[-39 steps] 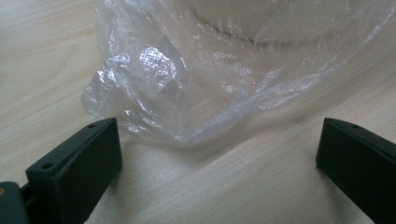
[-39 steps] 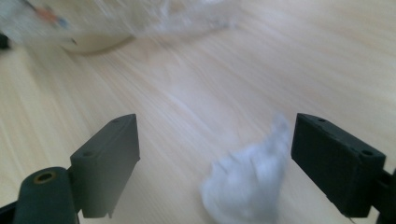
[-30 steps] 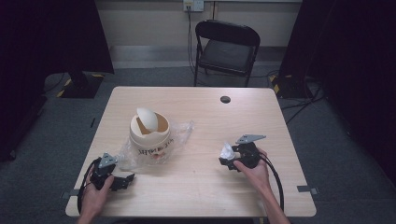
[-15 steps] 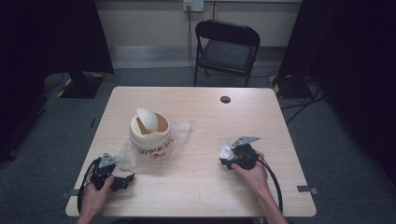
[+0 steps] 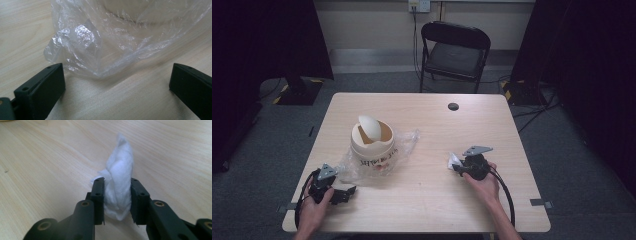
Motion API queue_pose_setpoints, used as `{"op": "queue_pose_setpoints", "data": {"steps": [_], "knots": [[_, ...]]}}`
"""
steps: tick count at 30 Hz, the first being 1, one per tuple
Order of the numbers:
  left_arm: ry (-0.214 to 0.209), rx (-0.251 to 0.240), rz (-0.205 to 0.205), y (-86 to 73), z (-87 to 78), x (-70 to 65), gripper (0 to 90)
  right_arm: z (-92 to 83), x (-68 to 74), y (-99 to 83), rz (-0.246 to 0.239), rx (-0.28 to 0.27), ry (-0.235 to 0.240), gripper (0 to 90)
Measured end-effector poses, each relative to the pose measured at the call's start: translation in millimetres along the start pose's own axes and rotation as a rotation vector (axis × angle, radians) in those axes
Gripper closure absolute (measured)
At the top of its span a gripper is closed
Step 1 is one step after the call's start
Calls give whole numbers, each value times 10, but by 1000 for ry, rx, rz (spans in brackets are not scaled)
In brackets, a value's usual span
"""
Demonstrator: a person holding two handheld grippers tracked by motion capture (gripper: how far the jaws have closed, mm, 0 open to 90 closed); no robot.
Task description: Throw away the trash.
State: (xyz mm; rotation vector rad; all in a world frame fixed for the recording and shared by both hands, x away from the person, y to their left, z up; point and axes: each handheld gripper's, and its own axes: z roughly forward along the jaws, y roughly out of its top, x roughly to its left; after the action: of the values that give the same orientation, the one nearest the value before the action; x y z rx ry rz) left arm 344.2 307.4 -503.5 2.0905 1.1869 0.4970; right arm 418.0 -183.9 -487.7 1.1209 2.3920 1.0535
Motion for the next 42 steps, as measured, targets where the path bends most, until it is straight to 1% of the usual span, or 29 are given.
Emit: {"op": "queue_pose_setpoints", "data": {"steps": [2,4,6,7,9,15,20,27,30,32,33,35,39,42], "knots": [[0,3,4,2,-1,3,0,-16,-15,1,16,-13,6,722],[-1,5,6,4,0,5,0,-31,-27,3,20,-21,8,732],[1,4,5,3,0,3,0,-45,-33,6,32,-32,24,739],[1,4,4,3,0,3,0,-64,-27,11,48,-40,34,746],[2,3,2,3,1,1,0,-70,-23,15,50,-42,34,747],[1,3,2,3,1,1,0,-119,25,85,43,-60,36,754],[2,3,2,3,1,1,0,-122,58,125,37,-57,35,756],[0,7,8,5,-1,6,0,-147,131,218,16,-70,59,761],[0,3,3,4,1,2,0,-154,159,277,25,-88,82,762],[0,4,4,4,1,3,0,-144,188,326,21,-93,94,762],[0,5,5,4,0,4,0,-120,227,387,8,-94,106,762],[0,4,5,4,0,4,0,-112,244,411,2,-95,108,762],[0,5,5,4,0,4,0,-111,327,583,-11,-121,140,763],[0,4,5,4,0,4,0,-113,379,722,-17,-136,155,763]]}}
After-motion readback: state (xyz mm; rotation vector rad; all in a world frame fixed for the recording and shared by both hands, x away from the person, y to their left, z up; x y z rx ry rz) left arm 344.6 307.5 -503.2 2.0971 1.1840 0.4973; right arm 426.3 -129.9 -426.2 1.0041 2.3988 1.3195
